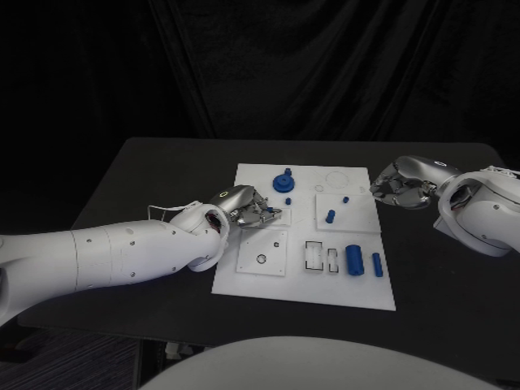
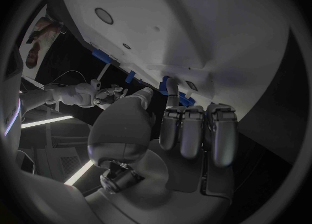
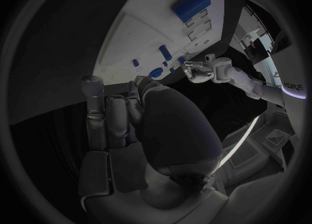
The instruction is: Assemble the parts on the task board
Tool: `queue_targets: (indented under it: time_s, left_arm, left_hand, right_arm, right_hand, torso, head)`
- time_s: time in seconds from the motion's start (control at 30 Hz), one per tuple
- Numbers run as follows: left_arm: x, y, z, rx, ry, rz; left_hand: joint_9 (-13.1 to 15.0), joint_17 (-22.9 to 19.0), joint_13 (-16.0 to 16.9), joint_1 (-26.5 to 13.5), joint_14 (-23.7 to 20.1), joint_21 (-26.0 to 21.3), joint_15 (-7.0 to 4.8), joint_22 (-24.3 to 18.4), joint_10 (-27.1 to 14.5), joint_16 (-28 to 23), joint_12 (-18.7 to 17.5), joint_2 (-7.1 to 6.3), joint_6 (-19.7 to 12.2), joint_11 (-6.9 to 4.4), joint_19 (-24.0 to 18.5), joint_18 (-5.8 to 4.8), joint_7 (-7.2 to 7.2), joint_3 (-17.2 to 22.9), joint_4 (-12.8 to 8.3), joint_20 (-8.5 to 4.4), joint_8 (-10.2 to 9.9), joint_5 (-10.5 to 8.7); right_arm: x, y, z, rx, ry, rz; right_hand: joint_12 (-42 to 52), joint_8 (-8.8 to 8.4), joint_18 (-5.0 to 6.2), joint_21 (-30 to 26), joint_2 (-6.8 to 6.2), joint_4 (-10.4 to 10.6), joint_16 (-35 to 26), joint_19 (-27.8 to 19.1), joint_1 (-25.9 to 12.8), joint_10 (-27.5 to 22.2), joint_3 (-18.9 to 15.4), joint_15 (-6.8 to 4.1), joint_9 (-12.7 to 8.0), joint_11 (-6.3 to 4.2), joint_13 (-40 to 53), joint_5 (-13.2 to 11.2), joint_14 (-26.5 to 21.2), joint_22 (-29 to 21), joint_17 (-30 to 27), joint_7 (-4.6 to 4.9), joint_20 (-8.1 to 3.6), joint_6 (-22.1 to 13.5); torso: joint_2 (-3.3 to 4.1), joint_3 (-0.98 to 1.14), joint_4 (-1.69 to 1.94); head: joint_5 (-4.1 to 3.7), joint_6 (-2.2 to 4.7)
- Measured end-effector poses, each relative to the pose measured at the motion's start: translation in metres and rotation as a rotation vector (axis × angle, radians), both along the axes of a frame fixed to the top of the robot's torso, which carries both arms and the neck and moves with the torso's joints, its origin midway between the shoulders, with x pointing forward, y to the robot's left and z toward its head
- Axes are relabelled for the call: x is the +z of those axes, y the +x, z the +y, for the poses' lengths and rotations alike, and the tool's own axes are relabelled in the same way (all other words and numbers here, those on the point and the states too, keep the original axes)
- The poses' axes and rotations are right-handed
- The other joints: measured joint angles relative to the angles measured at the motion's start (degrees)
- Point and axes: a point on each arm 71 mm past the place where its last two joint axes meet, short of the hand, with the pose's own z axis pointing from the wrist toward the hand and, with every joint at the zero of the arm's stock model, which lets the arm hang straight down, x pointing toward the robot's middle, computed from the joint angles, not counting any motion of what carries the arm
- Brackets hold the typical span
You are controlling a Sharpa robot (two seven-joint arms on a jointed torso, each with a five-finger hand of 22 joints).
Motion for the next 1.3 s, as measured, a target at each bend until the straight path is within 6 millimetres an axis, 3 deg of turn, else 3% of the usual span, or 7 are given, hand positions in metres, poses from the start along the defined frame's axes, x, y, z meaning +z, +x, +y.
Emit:
queue_targets:
  time_s: [0.17, 0.47, 1.07, 1.17, 1.3]
  left_arm:
    - [0.0000, 0.0000, 0.0000, 0.000, 0.000, 0.000]
    - [-0.0002, 0.0001, -0.0008, -0.003, 0.000, 0.001]
    - [-0.0003, -0.0001, -0.0036, -0.008, -0.001, 0.003]
    - [-0.0002, -0.0001, -0.0037, -0.008, -0.001, 0.003]
    - [0.0000, -0.0002, -0.0040, -0.008, -0.002, 0.003]
  left_hand:
    - [3.33, 0.00, 0.00, 1.04, 0.00, 0.00, 0.00, 0.00, 0.00, 0.00, 0.00, 1.04, -0.62, 0.00, 0.00, 0.00, -0.22, -1.60, -0.17, 0.00, 1.77, 0.09]
    - [8.13, 0.00, 0.00, 4.84, 0.00, 0.00, 0.00, 0.00, 0.00, 0.00, 0.00, 1.91, -1.95, 0.00, 0.00, 0.00, -0.52, -2.28, -0.57, 0.00, 3.87, 5.31]
    - [8.38, 0.00, 0.00, 4.88, 0.00, 0.00, 0.00, 0.00, 0.00, 0.00, 0.00, 1.95, -1.94, 0.00, 0.00, 0.00, -0.52, -2.83, -0.33, 0.00, 4.48, 4.44]
    - [8.38, 0.00, 0.00, 6.46, 0.00, 0.00, 0.00, 0.00, -0.14, 0.00, 0.00, 2.05, -2.16, -0.14, 0.00, 0.00, -0.73, -2.79, -0.38, -0.01, 4.75, 6.16]
    - [8.38, 0.00, 0.00, 8.50, 0.18, 0.00, -0.18, 0.00, -0.02, 0.00, 0.00, 1.95, -2.37, -0.45, 0.00, 0.00, -0.94, -1.62, -1.54, -0.01, 4.75, 11.08]
  right_arm:
    - [0.0000, 0.0000, 0.0000, 0.000, 0.000, 0.000]
    - [-0.0001, 0.0000, -0.0002, -0.001, 0.000, 0.001]
    - [-0.0001, -0.0003, -0.0006, -0.003, 0.001, 0.003]
    - [-0.0002, -0.0003, -0.0006, -0.004, 0.001, 0.004]
    - [-0.0002, -0.0004, -0.0007, -0.004, 0.001, 0.005]
  right_hand:
    - [0.00, 0.00, 0.00, 0.00, 0.00, 0.00, 0.00, 0.00, 0.00, 0.00, 0.00, 0.00, 0.00, 0.00, 0.00, 0.00, 0.00, 0.00, 0.00, 0.00, 0.00, 0.00]
    - [0.00, 0.00, 0.00, 0.00, 0.00, 0.00, 0.00, 0.00, 0.00, 0.00, 0.00, 0.00, 0.00, 0.00, 0.00, 0.00, 0.00, -0.01, 0.00, 0.00, 0.00, 0.00]
    - [0.00, -0.27, 0.00, -0.28, 0.00, 0.00, -0.21, 0.00, 0.00, 0.00, 0.00, 0.00, 0.00, 0.00, -0.16, 0.00, 0.00, -0.01, -0.13, 0.00, 0.00, 0.00]
    - [0.00, -0.27, 0.00, -0.28, 0.00, 0.00, -0.21, 0.00, 0.00, 0.00, 0.00, 0.00, 0.00, 0.00, -0.16, 0.00, 0.00, -0.01, -0.13, 0.00, 0.00, 0.00]
    - [0.00, -0.27, 0.00, -0.28, 0.00, 0.00, -0.21, 0.00, 0.00, 0.00, 0.00, 0.00, 0.00, 0.00, -0.16, 0.00, 0.00, -0.01, -0.13, 0.00, 0.00, 0.00]
  torso:
    - [0.00, 0.00, 0.00]
    - [0.01, 0.00, 0.01]
    - [-0.02, 0.01, -0.03]
    - [-0.03, 0.02, -0.03]
    - [-0.03, 0.01, -0.02]
  head:
    - [0.01, 0.00]
    - [-0.11, 0.00]
    - [-0.03, 0.00]
    - [0.02, 0.00]
    - [0.14, 0.00]
